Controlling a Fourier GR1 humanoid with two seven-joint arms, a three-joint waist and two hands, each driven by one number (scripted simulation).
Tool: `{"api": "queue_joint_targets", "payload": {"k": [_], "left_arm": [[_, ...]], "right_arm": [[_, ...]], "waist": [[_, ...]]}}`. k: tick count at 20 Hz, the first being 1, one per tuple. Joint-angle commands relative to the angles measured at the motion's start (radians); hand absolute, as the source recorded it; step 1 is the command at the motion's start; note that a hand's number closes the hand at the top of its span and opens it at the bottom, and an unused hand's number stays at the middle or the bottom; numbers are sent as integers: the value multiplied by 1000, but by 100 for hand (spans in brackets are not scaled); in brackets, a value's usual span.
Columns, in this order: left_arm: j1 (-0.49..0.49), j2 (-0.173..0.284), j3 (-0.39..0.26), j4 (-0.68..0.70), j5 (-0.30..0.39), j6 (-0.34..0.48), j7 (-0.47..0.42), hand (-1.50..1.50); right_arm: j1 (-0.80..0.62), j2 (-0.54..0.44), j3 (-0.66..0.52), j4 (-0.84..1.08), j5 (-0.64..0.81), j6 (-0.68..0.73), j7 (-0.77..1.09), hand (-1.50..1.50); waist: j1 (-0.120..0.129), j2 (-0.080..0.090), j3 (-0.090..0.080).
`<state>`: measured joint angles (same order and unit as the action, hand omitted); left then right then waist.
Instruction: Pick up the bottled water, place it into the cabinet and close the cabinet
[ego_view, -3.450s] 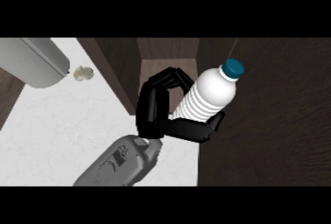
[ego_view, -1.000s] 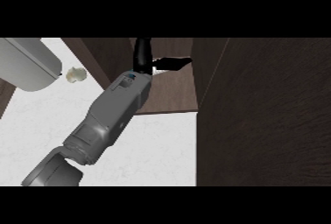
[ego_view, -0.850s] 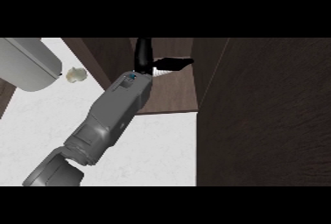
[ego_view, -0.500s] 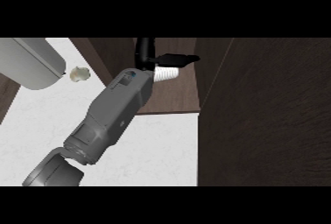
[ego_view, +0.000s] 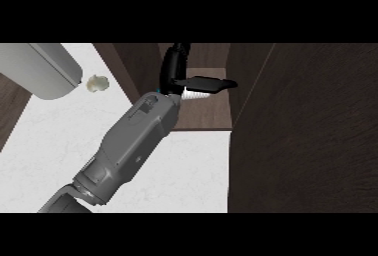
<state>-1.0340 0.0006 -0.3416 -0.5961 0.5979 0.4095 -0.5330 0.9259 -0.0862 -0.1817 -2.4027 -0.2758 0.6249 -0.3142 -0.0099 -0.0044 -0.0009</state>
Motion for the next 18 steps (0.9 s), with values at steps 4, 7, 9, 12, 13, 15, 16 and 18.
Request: {"api": "queue_joint_targets", "payload": {"k": [4,7,9,12,13,15,16,18], "left_arm": [[202,18,-87,-291,0,10,69,-150],[312,9,-154,-448,-17,53,97,-150],[351,32,-173,-520,-36,60,108,-150],[480,27,-227,-646,-51,86,104,-150],[470,74,-203,-665,-42,58,144,-150],[554,63,-254,-775,-54,102,167,-150],[599,76,-283,-841,-66,123,188,-150],[656,119,-279,-862,-81,108,161,-150]], "right_arm": [[76,22,24,-166,-56,-17,75,-150],[43,19,28,-141,-48,-30,75,-150],[42,2,24,-175,-67,-40,109,-150],[6,15,54,-184,-33,-88,146,-150],[-13,-1,35,-174,-45,-82,144,-150],[-33,23,95,-164,16,-85,136,-150],[-8,-21,26,-119,-35,-34,91,-150],[2,-36,71,-172,-44,-27,140,-150]], "waist": [[28,-9,0],[37,-11,0],[30,-5,0],[35,-3,-1],[24,-1,0],[29,-4,0],[23,-6,1],[21,-2,0]]}}
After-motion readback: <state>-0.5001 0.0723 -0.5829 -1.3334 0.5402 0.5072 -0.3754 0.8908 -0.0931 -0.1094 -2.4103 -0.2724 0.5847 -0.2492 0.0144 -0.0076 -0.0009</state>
